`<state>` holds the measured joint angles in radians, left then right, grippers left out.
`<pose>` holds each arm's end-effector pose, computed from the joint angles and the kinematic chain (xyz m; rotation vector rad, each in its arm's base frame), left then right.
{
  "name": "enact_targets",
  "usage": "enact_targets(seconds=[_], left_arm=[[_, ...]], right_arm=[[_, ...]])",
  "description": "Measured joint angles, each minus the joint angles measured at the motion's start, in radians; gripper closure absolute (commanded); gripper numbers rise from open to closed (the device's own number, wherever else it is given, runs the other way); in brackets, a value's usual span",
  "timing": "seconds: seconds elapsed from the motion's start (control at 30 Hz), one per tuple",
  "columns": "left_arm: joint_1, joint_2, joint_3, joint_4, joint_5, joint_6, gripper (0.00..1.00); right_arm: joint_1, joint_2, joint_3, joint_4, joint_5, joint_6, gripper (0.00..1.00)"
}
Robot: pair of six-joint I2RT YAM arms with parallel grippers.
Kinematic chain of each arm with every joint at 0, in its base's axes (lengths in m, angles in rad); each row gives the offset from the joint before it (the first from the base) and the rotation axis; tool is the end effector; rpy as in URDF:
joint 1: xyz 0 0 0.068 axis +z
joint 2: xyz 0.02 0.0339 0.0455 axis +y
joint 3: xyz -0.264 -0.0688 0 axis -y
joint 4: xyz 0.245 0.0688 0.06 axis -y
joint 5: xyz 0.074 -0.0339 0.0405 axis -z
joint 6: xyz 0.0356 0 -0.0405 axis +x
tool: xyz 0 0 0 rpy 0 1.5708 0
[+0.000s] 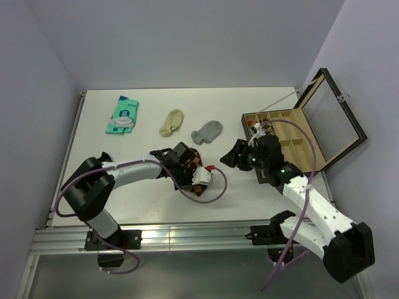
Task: Roll the socks
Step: Roll the sock at the center of the board.
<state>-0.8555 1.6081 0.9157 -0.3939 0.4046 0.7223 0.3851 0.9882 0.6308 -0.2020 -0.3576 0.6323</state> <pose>0.1904 -0.2405 0.1727 1.9587 1.7573 -0.5811 0.1957 0.0928 0.2475 0.0537 2.2507 0.9577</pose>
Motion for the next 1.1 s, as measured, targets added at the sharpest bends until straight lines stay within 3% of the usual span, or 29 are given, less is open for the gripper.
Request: enact_targets(seconds=[0.27, 0.6, 0.8, 1.1], left_arm=[[0.081, 0.199, 0.248, -0.29, 0.169, 0.05, 0.86], [0.187, 0.398, 0.443, -0.564, 0.358, 0.069, 0.85], [0.218, 0.488, 0.52, -0.702, 0.413, 0.043, 0.86], [0.222, 0.541, 0.553, -0.783, 0.42, -0.017, 0.87]], right_arm=[[0.021, -0.272, -0.132, 0.032, 0.056, 0.006, 0.36], [0.294, -0.412, -0.233, 0.084, 0.251, -0.002, 0.36], [0.484, -0.335, -0.231, 0.142, 0.382, -0.029, 0.38], [0.775, -0.006, -0.188, 0.16, 0.619, -0.111, 0.39]])
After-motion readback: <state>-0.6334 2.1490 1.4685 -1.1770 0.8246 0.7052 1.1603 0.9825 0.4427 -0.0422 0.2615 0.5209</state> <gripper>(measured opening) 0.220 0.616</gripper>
